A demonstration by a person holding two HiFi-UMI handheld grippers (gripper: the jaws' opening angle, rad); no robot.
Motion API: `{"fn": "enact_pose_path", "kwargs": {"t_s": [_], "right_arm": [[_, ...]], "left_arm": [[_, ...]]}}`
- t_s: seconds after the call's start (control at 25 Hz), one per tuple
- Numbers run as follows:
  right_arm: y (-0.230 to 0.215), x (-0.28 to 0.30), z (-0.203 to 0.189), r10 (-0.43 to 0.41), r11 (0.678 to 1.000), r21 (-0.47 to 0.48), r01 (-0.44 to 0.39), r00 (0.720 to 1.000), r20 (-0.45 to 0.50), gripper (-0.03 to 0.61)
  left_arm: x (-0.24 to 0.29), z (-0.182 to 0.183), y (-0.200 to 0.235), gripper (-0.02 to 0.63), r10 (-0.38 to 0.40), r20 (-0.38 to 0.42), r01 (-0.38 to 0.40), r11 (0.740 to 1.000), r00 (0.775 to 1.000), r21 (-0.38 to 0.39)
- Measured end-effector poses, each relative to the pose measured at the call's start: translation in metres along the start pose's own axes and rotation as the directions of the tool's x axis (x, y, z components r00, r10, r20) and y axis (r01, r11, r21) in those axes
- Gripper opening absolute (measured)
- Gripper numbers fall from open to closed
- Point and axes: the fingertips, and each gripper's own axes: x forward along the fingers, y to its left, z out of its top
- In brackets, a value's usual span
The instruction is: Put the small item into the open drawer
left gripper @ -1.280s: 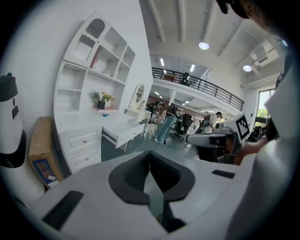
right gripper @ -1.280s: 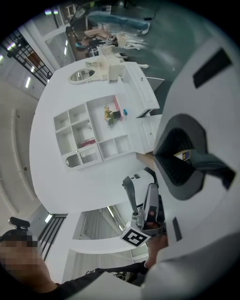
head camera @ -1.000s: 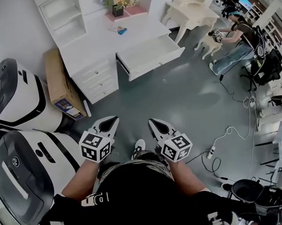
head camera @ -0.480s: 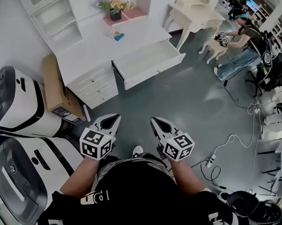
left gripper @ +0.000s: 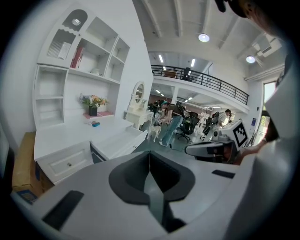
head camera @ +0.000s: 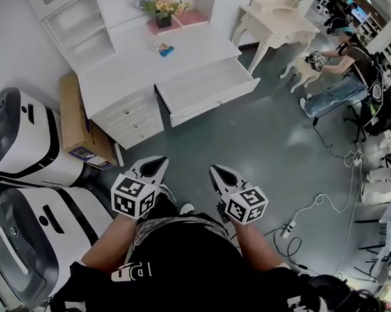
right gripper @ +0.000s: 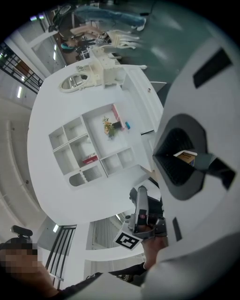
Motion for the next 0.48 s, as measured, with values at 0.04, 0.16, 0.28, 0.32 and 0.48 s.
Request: {"fn": "enact_pose_path", "kwargs": {"t_s": [0.04,0.16,0.28,0.32,0.48], "right_arm": [[-0.001,0.002,0.001,0.001,1.0,0.0,-0.001,1.0,0.0,0.009],[-0.008,0.008,0.0,-0.002,1.0,-0.002,0.002,1.0,-0.001,0.009],[-0.019,0.013,-0.001,-0.014,1.0,0.002,0.014,1.0,-0.009,0.009],[-0.023,0.014,-0.001,-0.02,1.0,0.004,0.02,1.0,-0.012,0.009],[-0.036,0.025,0.009,-0.034,0.999,-0.007,0.034,0.999,-0.017,0.009]], "left_arm": [[0.002,0.0,0.003,0.015,0.003,0.0,-0.003,1.0,1.0,-0.006],[0.013,0.0,0.009,0.015,-0.002,-0.002,0.002,1.0,1.0,-0.013],[0.028,0.003,0.012,0.015,-0.019,-0.003,0.019,1.0,1.0,-0.01],[0.033,0.006,0.012,0.015,-0.024,-0.002,0.024,1.0,1.0,-0.009],[0.053,0.02,0.024,0.015,-0.04,0.007,0.04,0.999,0.999,-0.001]]}}
